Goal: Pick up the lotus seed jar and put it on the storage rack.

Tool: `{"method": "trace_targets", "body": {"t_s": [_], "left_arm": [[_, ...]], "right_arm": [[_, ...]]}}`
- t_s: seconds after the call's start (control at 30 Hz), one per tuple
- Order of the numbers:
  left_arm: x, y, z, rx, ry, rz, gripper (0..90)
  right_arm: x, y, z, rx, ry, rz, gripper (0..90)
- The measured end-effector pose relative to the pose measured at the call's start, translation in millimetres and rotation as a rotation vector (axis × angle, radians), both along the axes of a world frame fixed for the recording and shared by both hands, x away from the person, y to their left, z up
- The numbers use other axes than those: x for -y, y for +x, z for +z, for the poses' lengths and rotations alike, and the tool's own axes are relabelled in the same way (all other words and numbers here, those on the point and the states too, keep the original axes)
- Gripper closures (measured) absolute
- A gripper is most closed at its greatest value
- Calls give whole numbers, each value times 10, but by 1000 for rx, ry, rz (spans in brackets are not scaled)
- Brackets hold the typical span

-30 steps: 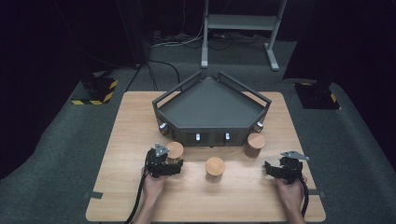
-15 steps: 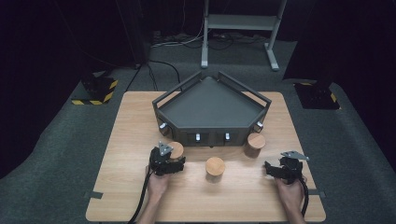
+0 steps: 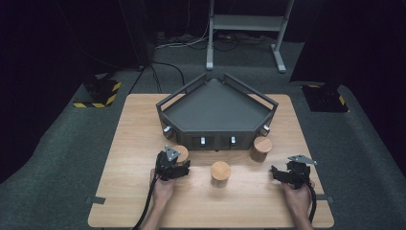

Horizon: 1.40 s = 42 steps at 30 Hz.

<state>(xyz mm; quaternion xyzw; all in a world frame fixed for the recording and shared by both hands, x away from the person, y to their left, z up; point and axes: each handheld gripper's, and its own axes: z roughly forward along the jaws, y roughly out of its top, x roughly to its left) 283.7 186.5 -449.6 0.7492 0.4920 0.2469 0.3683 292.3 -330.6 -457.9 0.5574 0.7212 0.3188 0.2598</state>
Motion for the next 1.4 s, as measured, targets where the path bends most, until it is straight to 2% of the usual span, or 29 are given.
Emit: {"method": "trace_targets", "body": {"t_s": [0.07,0.27,0.67,1.1,1.3,1.33,1.4], "left_arm": [[-35,-10,41,6,-20,-1,255],[-88,-25,156,10,-30,-15,255],[-209,3,450,-7,-73,-62,255],[-271,99,864,-9,-93,-111,255],[-309,155,1049,-6,-117,-125,255],[-327,188,1131,-5,-123,-133,255],[-326,197,1165,-5,-125,-133,255]], "right_arm": [[0,0,0,0,0,0,90],[0,0,0,0,0,0,90],[1,2,1,-1,0,0,90],[1,1,0,0,1,0,89],[1,2,0,0,1,0,89],[1,2,2,-1,1,0,89],[1,1,0,-1,1,0,89]]}}
